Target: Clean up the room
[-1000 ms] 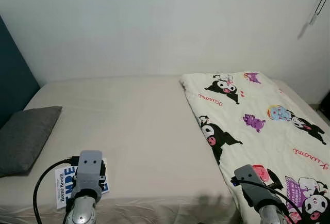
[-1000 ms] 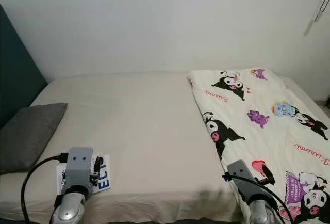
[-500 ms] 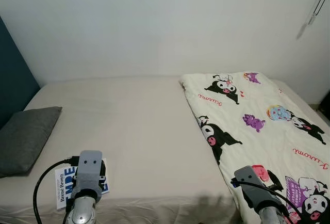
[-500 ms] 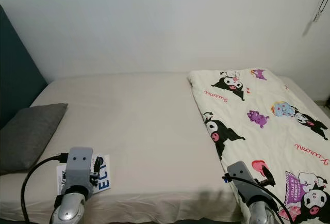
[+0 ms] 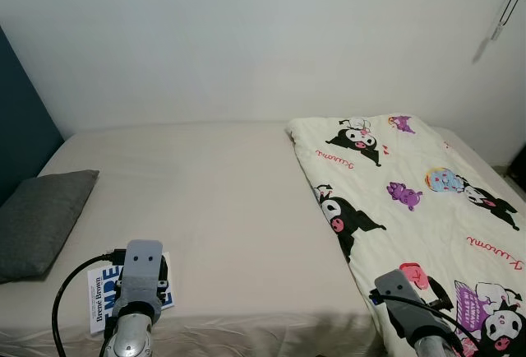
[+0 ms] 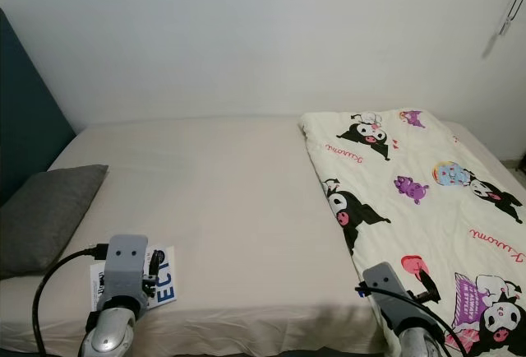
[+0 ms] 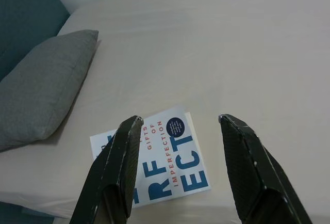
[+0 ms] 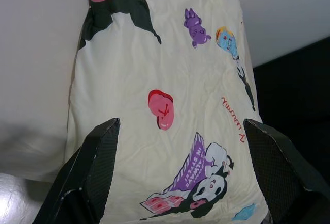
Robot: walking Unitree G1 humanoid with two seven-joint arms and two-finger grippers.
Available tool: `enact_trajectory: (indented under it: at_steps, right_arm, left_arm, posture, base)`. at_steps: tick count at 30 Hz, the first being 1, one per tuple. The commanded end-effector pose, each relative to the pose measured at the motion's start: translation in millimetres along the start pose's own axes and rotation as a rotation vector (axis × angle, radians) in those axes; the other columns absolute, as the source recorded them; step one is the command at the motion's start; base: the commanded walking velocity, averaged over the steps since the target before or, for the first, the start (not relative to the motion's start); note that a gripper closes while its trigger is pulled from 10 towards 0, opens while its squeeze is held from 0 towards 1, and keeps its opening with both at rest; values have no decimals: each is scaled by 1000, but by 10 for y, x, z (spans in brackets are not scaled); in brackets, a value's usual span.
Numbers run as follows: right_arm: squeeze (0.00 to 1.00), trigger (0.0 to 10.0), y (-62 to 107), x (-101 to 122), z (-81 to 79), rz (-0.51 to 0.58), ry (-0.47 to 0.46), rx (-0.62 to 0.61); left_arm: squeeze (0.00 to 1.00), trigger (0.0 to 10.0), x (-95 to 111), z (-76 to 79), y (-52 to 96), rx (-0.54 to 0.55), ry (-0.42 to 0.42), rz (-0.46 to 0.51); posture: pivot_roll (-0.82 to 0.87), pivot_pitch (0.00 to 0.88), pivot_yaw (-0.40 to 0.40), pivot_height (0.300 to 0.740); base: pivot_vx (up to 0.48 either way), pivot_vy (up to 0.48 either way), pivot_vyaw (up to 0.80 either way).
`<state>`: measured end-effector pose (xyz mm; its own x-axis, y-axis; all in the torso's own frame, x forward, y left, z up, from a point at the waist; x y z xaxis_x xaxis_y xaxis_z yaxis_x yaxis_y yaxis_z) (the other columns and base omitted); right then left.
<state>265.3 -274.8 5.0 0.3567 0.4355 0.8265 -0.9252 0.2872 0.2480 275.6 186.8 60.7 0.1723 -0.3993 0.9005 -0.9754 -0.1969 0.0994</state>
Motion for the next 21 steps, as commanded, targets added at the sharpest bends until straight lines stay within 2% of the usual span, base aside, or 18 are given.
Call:
enact_trajectory:
  at_steps: [1,21]
  right_arm:
    - [0,10000,24,-17,6,6,5,4]
    - [0,10000,47,-37,34,6,5,3]
  left_arm:
    - [0,10000,-50,-30,24,0,-17,-10]
    - [0,10000,-55,-33,24,-1,-17,-12]
  posture:
    - [35,122,18,740]
    - [32,130,21,740]
  base:
    - [0,0,0]
    - [0,0,0]
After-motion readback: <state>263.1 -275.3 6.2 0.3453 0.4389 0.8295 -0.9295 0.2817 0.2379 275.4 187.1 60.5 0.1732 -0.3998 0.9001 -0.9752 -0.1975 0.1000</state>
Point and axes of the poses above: a point about 5 cm out from each wrist's last joint towards the gripper, its own y axis pointing back from the gripper into the wrist, its own x axis along the axis of the wrist's last joint, z = x × y, the point moved 2 cm from there along -y, pointing out of the wrist towards the gripper, and after that the axes turned 14 degrees about -y, right-handed, at the moved point
